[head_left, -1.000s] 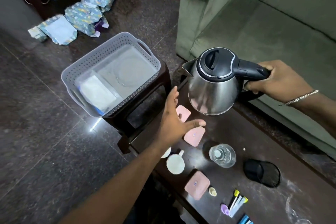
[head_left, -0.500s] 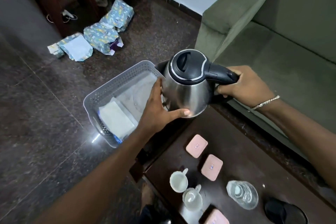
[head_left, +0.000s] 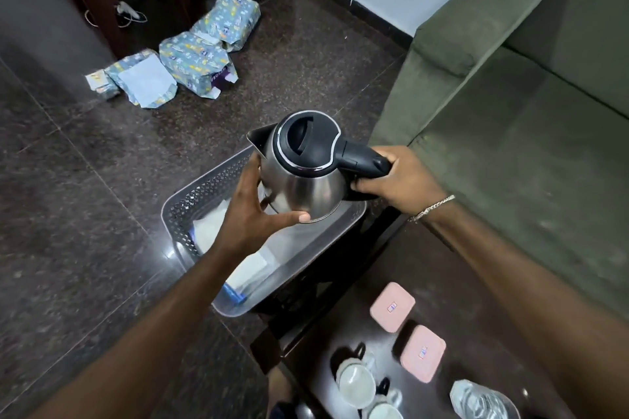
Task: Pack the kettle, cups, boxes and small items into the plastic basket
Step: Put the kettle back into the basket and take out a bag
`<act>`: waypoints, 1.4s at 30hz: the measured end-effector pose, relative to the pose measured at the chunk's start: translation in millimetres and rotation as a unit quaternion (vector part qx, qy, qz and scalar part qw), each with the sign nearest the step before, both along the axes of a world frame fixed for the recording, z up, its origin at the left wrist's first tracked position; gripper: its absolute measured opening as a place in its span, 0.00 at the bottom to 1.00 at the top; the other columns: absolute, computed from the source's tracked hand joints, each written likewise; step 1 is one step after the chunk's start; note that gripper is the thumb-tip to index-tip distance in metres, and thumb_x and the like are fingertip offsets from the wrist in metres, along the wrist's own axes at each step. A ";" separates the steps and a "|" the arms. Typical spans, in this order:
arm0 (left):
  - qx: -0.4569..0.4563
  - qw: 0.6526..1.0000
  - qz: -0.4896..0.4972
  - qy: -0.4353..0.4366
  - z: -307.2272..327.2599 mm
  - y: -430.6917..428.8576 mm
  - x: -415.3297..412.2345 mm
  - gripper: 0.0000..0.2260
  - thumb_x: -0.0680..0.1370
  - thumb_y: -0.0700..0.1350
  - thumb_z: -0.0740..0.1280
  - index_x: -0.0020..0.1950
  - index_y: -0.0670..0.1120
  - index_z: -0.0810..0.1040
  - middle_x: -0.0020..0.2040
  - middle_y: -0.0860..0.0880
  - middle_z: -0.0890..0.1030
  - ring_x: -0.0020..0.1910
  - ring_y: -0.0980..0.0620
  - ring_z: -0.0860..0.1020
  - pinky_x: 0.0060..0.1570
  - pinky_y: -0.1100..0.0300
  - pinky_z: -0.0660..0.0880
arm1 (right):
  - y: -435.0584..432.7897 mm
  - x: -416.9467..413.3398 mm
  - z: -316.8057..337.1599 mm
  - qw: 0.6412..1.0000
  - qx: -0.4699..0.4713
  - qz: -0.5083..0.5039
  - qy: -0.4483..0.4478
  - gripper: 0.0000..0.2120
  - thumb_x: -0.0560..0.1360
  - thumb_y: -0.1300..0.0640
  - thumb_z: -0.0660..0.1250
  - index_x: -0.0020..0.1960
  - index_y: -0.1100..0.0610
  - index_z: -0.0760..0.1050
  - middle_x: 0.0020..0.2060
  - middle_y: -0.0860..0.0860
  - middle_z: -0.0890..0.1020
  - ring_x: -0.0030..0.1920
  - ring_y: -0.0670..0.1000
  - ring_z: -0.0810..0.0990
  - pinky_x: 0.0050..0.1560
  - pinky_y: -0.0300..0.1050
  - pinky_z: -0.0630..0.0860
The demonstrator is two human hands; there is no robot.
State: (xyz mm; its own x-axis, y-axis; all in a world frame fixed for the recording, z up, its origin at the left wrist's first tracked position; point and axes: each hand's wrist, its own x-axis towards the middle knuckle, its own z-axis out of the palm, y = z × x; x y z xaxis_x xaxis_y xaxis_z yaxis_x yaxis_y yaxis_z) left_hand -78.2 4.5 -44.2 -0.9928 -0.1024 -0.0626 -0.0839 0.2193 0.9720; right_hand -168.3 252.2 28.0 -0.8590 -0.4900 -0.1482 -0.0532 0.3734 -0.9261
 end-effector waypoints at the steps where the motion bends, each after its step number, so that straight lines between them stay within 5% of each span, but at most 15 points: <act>1: 0.002 1.000 0.001 -0.002 -7.3 -2.0 0.3 0.55 0.63 0.47 0.87 0.82 0.57 0.58 0.76 0.59 0.69 0.75 0.55 0.70 0.64 0.55 0.78 | -2.0 -2.1 -9.0 1.000 0.005 0.003 -0.004 0.16 0.64 0.64 0.74 0.50 0.53 0.84 0.39 0.44 0.80 0.41 0.41 0.76 0.44 0.44 0.74; 6: 0.023 1.000 0.014 -0.014 -38.1 -6.9 3.5 0.57 0.61 0.48 0.87 0.82 0.56 0.57 0.77 0.58 0.68 0.76 0.56 0.69 0.62 0.69 0.76 | -9.8 -5.1 -36.7 0.999 0.022 0.021 -0.029 0.16 0.66 0.62 0.76 0.53 0.63 0.82 0.42 0.50 0.80 0.45 0.46 0.75 0.47 0.48 0.72; 11: 0.024 0.999 0.016 -0.021 -50.5 -4.4 5.4 0.55 0.61 0.49 0.88 0.81 0.56 0.59 0.77 0.56 0.69 0.76 0.56 0.70 0.67 0.56 0.77 | -7.7 -6.8 -48.5 0.999 0.024 0.022 -0.034 0.14 0.68 0.70 0.76 0.52 0.60 0.83 0.39 0.46 0.80 0.41 0.40 0.74 0.41 0.38 0.72; 14: 0.009 1.000 0.019 -0.018 -54.5 -5.6 4.8 0.54 0.61 0.46 0.88 0.80 0.56 0.61 0.76 0.55 0.70 0.75 0.55 0.71 0.67 0.49 0.78 | -10.3 -10.3 -48.7 0.999 0.023 0.019 -0.044 0.13 0.67 0.70 0.76 0.51 0.62 0.83 0.39 0.47 0.79 0.41 0.42 0.74 0.41 0.41 0.71; 19: -0.011 0.999 0.022 -0.027 -56.9 -7.8 6.1 0.55 0.62 0.45 0.87 0.80 0.59 0.60 0.75 0.58 0.71 0.74 0.56 0.72 0.65 0.51 0.79 | -14.5 -10.7 -45.4 0.999 0.023 0.023 -0.042 0.20 0.67 0.70 0.74 0.42 0.44 0.83 0.32 0.38 0.79 0.36 0.35 0.74 0.37 0.30 0.71; 24: 0.007 0.998 0.018 -0.059 -55.4 -11.9 6.2 0.57 0.61 0.50 0.88 0.81 0.58 0.57 0.75 0.58 0.70 0.74 0.56 0.71 0.64 0.49 0.80 | -20.0 -7.2 -42.4 0.997 0.080 0.006 -0.005 0.10 0.66 0.67 0.74 0.47 0.61 0.78 0.36 0.48 0.77 0.37 0.43 0.73 0.40 0.43 0.69; 30: -0.034 0.995 -0.015 -0.096 -47.2 -32.8 15.7 0.65 0.57 0.63 0.86 0.82 0.68 0.46 0.83 0.62 0.56 0.79 0.55 0.63 0.68 0.49 0.72 | -31.5 20.7 -29.0 0.966 0.187 -0.097 0.152 0.39 0.60 0.50 0.77 0.68 0.46 0.65 0.61 0.50 0.66 0.63 0.54 0.69 0.64 0.58 0.71; 33: -0.102 0.991 -0.029 -0.079 -42.1 -54.8 27.9 0.62 0.57 0.68 0.82 0.81 0.69 0.46 0.83 0.60 0.53 0.79 0.53 0.62 0.69 0.48 0.71 | -44.3 44.6 -16.2 0.941 0.159 -0.150 0.257 0.42 0.62 0.46 0.76 0.72 0.48 0.64 0.62 0.52 0.66 0.62 0.57 0.68 0.63 0.61 0.72; 36: -0.225 0.969 -0.069 -0.072 -41.1 -77.6 37.1 0.59 0.61 0.65 0.82 0.83 0.60 0.52 0.81 0.52 0.59 0.77 0.48 0.65 0.70 0.46 0.71 | -70.2 75.9 -9.0 0.928 0.090 -0.130 0.337 0.35 0.65 0.49 0.77 0.67 0.55 0.68 0.58 0.54 0.69 0.56 0.57 0.70 0.60 0.56 0.72; 39: -0.339 0.931 -0.092 -0.097 -38.9 -92.3 42.9 0.53 0.64 0.56 0.84 0.82 0.48 0.60 0.78 0.43 0.65 0.75 0.41 0.68 0.72 0.46 0.70 | -107.6 106.7 -19.2 0.954 0.022 -0.057 0.292 0.27 0.68 0.53 0.77 0.62 0.57 0.71 0.55 0.51 0.70 0.54 0.54 0.72 0.56 0.52 0.74; 42: -0.454 0.873 -0.120 -0.131 -38.0 -103.5 43.8 0.50 0.67 0.54 0.82 0.81 0.44 0.60 0.75 0.40 0.68 0.73 0.36 0.69 0.72 0.44 0.68 | -142.8 126.5 -49.7 0.985 0.066 -0.020 0.161 0.19 0.71 0.52 0.74 0.58 0.55 0.72 0.53 0.48 0.70 0.52 0.51 0.74 0.55 0.50 0.75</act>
State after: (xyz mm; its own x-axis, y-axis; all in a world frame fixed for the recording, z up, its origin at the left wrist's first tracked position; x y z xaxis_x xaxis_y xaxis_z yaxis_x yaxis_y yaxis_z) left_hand -34.3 -99.0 -82.2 -0.9561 -0.0182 -0.2924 -0.1226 0.9312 0.3431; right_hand -41.8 109.4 -21.7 -0.8898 -0.4503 0.0745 -0.3193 0.4974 -0.8066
